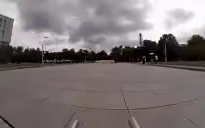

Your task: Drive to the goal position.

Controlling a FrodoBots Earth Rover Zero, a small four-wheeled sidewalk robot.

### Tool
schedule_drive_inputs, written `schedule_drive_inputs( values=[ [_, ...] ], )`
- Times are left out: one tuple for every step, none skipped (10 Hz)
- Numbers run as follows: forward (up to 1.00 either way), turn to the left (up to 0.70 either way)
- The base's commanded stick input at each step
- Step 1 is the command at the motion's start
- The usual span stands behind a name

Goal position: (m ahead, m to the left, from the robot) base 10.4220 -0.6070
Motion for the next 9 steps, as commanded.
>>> schedule_drive_inputs(
  values=[
    [1.0, -0.33],
    [1.0, -0.4],
    [1.0, -0.4],
    [1.0, -0.3],
    [1.0, -0.03],
    [1.0, 0.0],
    [1.0, 0.0],
    [1.0, 0.0],
    [1.0, 0.0]
  ],
)
